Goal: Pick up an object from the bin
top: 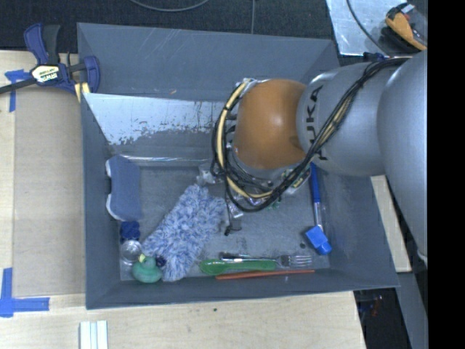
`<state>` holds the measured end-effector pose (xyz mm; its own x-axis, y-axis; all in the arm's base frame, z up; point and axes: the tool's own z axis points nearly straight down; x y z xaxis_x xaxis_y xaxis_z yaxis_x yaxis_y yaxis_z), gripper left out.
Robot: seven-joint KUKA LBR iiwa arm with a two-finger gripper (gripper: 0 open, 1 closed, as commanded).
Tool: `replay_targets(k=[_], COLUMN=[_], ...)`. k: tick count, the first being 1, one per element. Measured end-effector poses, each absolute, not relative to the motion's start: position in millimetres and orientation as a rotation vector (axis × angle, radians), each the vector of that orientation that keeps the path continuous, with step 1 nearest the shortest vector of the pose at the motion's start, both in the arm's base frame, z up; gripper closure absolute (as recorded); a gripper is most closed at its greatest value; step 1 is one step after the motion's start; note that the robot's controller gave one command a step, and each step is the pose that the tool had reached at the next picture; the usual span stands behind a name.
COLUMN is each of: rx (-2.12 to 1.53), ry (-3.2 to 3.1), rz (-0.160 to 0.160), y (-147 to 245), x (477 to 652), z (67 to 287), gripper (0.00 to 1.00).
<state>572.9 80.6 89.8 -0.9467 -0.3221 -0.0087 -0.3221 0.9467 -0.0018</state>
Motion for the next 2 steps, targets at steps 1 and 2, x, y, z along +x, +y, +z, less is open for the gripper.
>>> replay_targets(k=[1,2], rx=[-0.89,-0.474], ry=[2.993,3.095], rz=[-0.009,-0.001], y=[108.6,82.4], x=[563.5,565.9], z=[109.2,79.5], gripper=[0.0,0.0])
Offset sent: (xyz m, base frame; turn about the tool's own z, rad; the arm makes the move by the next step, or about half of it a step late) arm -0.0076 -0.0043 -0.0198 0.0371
